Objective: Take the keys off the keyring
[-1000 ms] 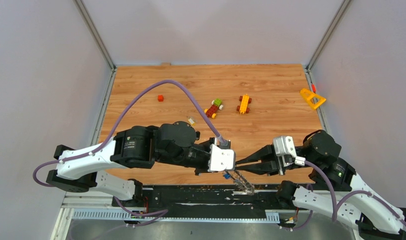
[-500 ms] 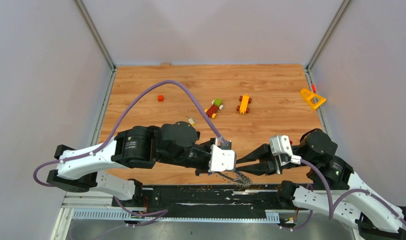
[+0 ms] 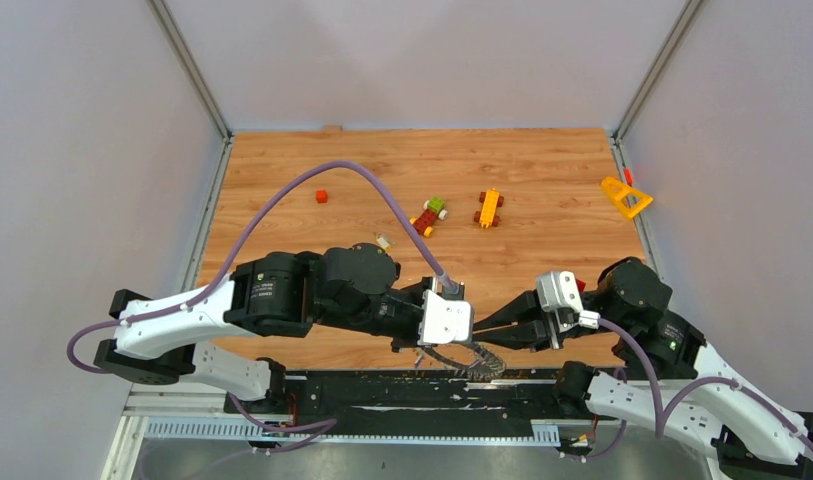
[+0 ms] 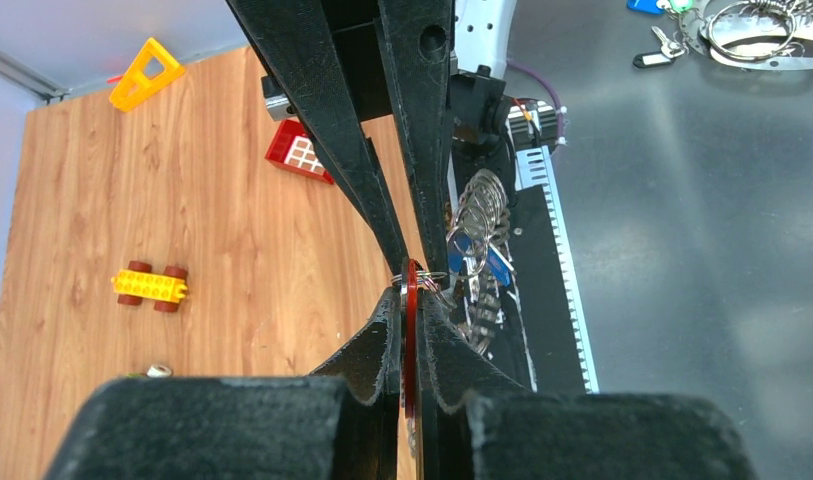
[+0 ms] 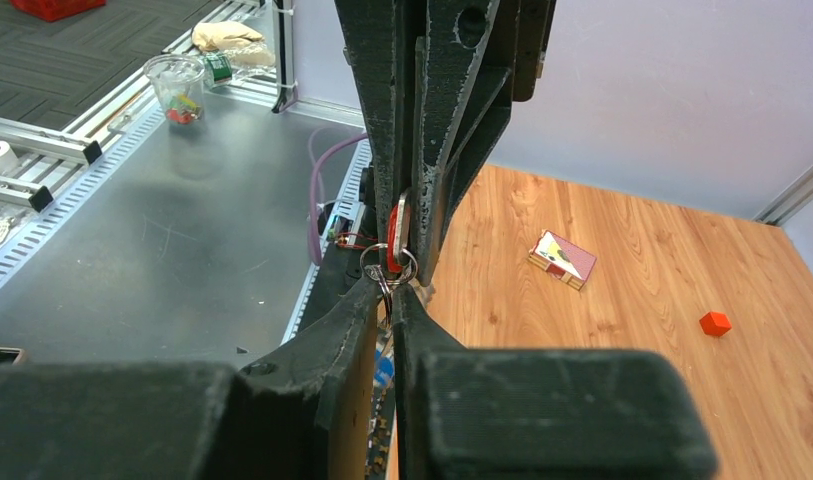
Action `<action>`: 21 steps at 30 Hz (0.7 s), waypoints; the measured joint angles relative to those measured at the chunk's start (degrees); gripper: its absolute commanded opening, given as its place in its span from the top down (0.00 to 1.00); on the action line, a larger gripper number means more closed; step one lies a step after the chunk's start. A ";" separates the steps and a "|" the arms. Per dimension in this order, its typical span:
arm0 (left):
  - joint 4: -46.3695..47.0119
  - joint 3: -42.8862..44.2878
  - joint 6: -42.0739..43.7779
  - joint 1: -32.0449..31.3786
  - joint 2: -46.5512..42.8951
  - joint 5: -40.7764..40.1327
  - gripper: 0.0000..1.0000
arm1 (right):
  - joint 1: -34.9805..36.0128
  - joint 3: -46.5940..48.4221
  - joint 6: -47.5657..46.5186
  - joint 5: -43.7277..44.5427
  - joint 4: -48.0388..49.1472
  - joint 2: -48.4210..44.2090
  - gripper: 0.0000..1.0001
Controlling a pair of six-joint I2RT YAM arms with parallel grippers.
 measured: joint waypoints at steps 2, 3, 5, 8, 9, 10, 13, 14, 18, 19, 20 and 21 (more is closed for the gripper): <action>-0.02 0.00 0.00 0.00 0.00 0.00 1.00 | 0.00 -0.02 -0.04 -0.07 0.00 0.04 0.94; -0.02 0.00 0.00 0.00 0.00 0.00 1.00 | 0.00 -0.02 0.00 -0.11 0.00 0.07 0.96; -0.02 0.00 0.00 0.00 0.00 -0.04 1.00 | 0.00 -0.07 -0.07 -0.28 0.00 0.07 1.00; -0.04 0.00 0.00 0.00 0.02 -0.07 1.00 | 0.00 -0.20 -0.13 -0.37 0.11 0.04 1.00; -0.09 0.00 0.00 0.00 0.00 -0.07 1.00 | 0.00 -0.35 -0.09 -0.28 0.24 -0.04 1.00; -0.13 0.00 0.00 0.00 0.00 -0.07 1.00 | 0.00 -0.52 0.00 -0.22 0.44 -0.17 1.00; -0.11 -0.04 0.00 0.00 0.00 -0.15 1.00 | 0.00 -2.10 0.17 0.04 2.21 -1.55 1.00; -0.04 -0.13 0.00 0.00 -0.02 -0.17 1.00 | 0.00 -2.93 0.31 0.24 3.04 -2.38 1.00; 0.66 -1.16 0.00 0.00 -0.46 -0.04 1.00 | 0.00 -5.81 0.94 0.48 5.49 -5.46 1.00; 0.79 -1.31 0.02 -0.02 -0.59 0.02 1.00 | 0.00 -6.27 1.18 0.46 6.01 -5.99 1.00; 1.03 -1.44 0.02 -0.02 -0.70 0.09 1.00 | 0.00 -6.62 1.42 0.44 6.67 -6.29 1.00; 1.27 -1.55 0.00 -0.04 -0.85 0.24 1.00 | 0.00 -6.93 1.77 0.44 7.41 -6.45 1.00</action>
